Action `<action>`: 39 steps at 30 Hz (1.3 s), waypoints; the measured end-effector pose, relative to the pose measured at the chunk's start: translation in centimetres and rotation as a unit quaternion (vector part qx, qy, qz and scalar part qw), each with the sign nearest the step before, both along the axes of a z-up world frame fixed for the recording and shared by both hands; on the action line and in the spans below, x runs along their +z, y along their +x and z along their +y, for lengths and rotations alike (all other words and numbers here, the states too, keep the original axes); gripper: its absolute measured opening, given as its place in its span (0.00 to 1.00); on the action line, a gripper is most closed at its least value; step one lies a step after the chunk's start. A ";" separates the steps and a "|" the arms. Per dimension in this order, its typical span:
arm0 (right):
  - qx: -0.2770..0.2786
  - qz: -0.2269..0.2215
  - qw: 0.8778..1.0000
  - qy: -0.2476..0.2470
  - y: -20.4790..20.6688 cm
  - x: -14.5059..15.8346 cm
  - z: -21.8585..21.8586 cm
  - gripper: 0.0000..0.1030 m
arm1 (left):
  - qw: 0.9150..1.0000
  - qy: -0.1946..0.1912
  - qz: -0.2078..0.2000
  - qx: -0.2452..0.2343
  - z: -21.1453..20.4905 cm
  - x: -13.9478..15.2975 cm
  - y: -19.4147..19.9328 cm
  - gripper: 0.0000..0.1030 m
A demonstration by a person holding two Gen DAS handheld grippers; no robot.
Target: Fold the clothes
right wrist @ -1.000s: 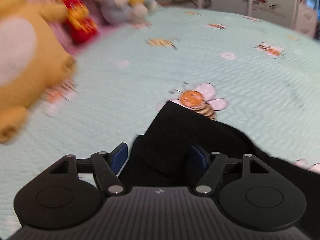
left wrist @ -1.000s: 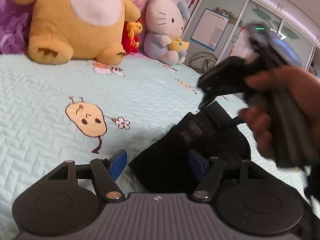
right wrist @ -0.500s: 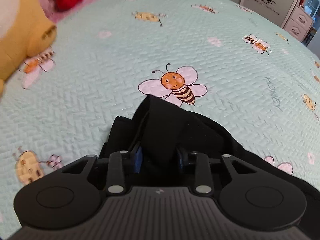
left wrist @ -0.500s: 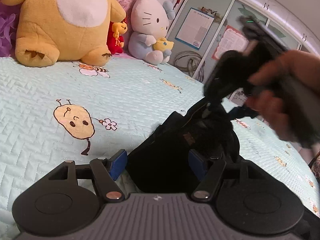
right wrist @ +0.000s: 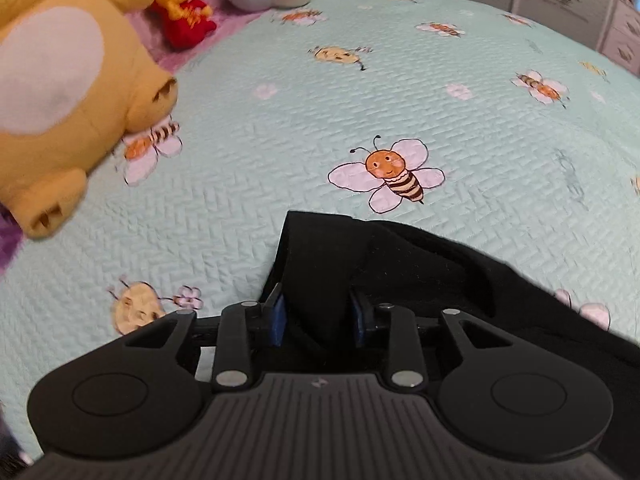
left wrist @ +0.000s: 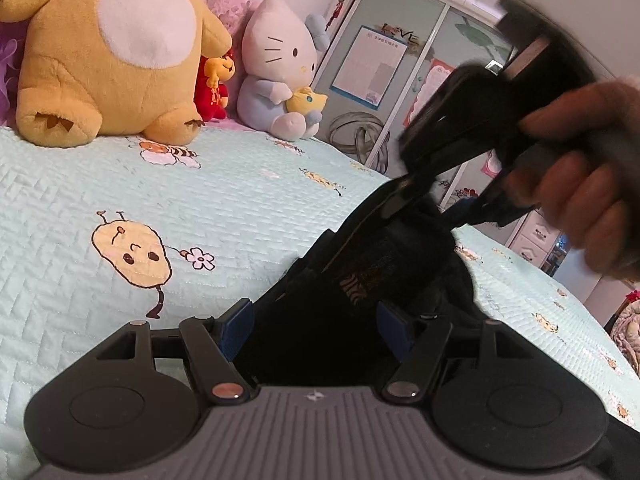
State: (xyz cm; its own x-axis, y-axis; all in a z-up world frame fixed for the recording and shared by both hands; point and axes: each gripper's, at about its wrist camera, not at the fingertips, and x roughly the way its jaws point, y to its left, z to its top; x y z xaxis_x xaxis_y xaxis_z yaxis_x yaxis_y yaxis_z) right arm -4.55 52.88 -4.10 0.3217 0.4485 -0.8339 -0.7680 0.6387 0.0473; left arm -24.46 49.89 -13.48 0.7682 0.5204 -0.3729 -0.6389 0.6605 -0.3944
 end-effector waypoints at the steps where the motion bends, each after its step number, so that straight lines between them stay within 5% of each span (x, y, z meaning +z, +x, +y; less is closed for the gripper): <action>1: 0.000 -0.024 1.000 -0.008 0.4 -0.6 0.5 0.43 | 1.000 -0.002 0.002 0.001 0.1 -0.1 0.0 0.69; 4: -0.032 -0.061 0.998 -0.010 0.3 -0.7 0.8 0.46 | 1.000 -0.008 0.005 0.004 0.4 -0.4 0.0 0.69; 9: 0.027 -0.105 0.994 -0.020 -4.3 0.1 1.6 0.54 | 1.000 -0.014 0.005 0.013 0.7 -0.5 0.0 0.69; 20: 0.010 -0.034 0.992 -0.123 -7.0 -5.9 5.3 0.54 | 0.998 -0.041 0.028 0.046 1.5 -1.2 -1.1 0.69; 28: -0.011 -0.020 0.993 -0.112 -7.3 -4.5 6.4 0.56 | 0.995 -0.068 0.017 0.070 2.7 -1.3 -2.8 0.69; 32: -0.034 -0.009 0.988 -0.152 -6.0 -7.1 7.5 0.57 | 0.994 -0.073 0.024 0.077 3.0 -1.5 -3.4 0.69; 39: 0.019 -0.002 0.990 -0.136 -9.0 -6.2 6.1 0.31 | 0.990 -0.075 0.018 0.121 3.7 -1.4 -5.5 0.69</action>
State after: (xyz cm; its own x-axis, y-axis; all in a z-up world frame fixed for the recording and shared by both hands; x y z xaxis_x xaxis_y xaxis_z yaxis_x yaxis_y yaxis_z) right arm -13.51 59.02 -10.26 0.3120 0.2182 -0.9247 -0.7912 0.5985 -0.1257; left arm -29.97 53.62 -14.92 0.6121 0.6240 -0.4857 -0.7871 0.4216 -0.4504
